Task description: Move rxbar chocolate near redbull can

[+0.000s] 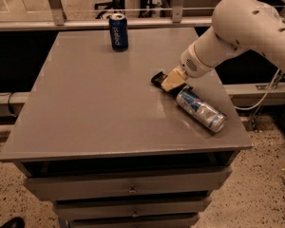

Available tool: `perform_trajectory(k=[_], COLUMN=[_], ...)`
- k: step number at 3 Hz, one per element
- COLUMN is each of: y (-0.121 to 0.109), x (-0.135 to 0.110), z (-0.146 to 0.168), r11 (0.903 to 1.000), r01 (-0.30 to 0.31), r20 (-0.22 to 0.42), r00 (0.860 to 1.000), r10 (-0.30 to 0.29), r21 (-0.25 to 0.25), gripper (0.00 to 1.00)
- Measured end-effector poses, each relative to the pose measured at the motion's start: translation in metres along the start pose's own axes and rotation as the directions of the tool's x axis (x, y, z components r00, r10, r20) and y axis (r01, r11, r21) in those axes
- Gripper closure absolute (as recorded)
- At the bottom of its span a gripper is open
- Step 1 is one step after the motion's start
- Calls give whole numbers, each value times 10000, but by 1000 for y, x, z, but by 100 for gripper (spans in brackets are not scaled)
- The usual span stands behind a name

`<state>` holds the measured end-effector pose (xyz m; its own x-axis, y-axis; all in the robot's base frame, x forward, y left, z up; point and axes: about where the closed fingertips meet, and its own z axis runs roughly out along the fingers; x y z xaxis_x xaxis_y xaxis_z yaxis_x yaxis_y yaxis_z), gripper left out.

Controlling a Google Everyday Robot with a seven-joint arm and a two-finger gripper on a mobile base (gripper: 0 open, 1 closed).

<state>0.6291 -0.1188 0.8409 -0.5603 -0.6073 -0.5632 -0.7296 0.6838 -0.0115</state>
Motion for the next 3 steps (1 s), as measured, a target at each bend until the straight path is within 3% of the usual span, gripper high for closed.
perform_trajectory(k=[1,2,3], y=[0,-4,-9], x=[-3,-13,-18], z=[-3,-17,-28], r11=[10000,9997,9994], r01=[54,202,323], r20=[110,415,785], r00=[9999,9989,9964], r10=[-54,-206,-332], r21=[-2,98,127], gripper=[7,0,0])
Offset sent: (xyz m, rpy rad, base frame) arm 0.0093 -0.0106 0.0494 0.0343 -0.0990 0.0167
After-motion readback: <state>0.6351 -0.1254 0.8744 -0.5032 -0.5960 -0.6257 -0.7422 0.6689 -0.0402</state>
